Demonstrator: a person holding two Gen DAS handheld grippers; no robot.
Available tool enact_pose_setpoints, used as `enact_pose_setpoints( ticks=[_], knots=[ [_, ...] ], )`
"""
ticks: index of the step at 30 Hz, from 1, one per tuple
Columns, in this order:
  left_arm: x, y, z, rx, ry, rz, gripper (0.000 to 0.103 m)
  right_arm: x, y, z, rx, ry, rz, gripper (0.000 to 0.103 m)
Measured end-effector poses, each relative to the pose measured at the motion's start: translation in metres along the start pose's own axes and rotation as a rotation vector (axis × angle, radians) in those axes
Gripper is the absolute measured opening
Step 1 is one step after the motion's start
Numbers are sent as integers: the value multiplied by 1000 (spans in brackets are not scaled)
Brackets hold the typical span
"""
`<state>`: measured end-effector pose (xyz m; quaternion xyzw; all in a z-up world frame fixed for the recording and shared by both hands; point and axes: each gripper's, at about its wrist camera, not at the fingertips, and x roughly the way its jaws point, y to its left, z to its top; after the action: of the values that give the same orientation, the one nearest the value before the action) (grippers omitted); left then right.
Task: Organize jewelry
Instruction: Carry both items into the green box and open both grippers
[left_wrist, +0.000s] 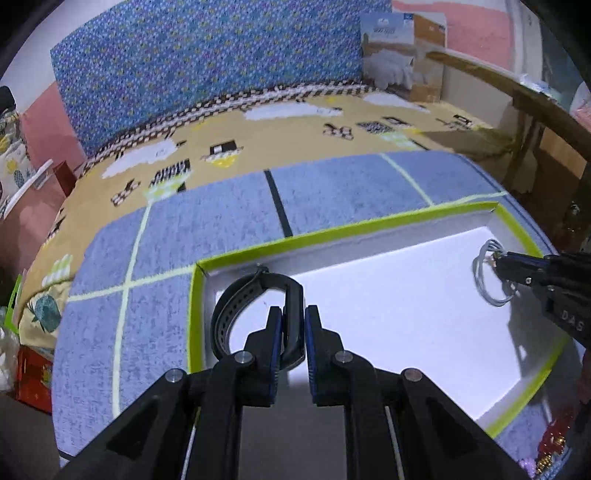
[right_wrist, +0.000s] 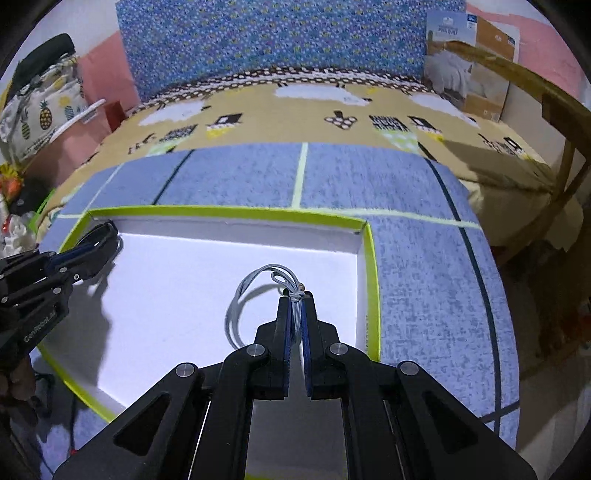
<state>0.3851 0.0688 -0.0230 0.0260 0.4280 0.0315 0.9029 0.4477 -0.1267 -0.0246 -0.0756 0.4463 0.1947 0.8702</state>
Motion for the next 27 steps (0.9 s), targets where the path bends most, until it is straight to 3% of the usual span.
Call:
enact_pose_setpoints(
  ticks=[4, 9, 12, 27],
  knots=[
    [-3, -2, -2, -11, -6, -7, 13, 2, -4, -1, 17, 10, 11, 6],
    [-14, 2, -2, -30, -32, -44, 15, -5, -6, -2, 32, 2, 36, 24],
    [-25, 5, -5, -39, -63, -59, 25, -14, -7, -5, 41, -24, 48, 34],
    [-100, 19, -47, -79, -209, -141, 28, -93, -5, -50, 60, -192, 86, 34]
  ],
)
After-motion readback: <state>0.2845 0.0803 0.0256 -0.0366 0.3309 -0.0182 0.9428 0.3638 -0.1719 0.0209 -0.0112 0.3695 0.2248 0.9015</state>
